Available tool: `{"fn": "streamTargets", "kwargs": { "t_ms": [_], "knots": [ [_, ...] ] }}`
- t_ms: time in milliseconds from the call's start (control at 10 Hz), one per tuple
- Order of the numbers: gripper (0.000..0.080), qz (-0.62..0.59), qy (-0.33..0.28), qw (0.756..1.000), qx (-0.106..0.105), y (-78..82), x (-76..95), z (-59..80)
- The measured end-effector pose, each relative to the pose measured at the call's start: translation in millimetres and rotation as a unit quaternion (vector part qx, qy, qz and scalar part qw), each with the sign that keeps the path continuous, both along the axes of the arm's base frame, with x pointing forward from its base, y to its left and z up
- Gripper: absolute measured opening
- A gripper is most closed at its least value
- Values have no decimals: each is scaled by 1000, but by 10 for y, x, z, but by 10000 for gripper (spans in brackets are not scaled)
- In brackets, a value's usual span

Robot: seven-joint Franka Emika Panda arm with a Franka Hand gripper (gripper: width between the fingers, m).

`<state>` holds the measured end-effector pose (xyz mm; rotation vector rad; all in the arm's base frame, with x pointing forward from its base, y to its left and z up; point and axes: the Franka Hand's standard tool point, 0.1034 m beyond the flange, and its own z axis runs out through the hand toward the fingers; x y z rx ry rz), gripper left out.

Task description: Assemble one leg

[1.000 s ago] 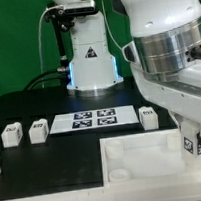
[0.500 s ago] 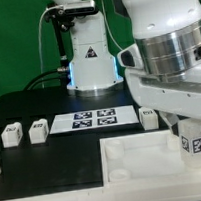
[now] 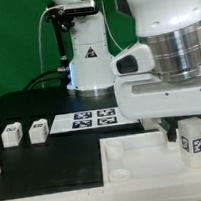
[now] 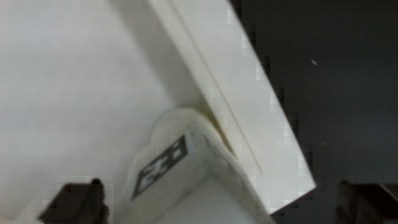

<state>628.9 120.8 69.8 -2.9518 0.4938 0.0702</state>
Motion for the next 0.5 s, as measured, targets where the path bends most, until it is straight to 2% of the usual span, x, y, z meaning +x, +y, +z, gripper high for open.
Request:
{"fn": "streamTargets", "kwargs": {
  "t_ms": [200,300,500],
  "knots": [
    [648,125,-28,992,-3,-57,33,13],
    [648,148,-35,988,-6,-61,48,16],
    [393,137,-32,990,-6,-58,42,2]
  ]
}}
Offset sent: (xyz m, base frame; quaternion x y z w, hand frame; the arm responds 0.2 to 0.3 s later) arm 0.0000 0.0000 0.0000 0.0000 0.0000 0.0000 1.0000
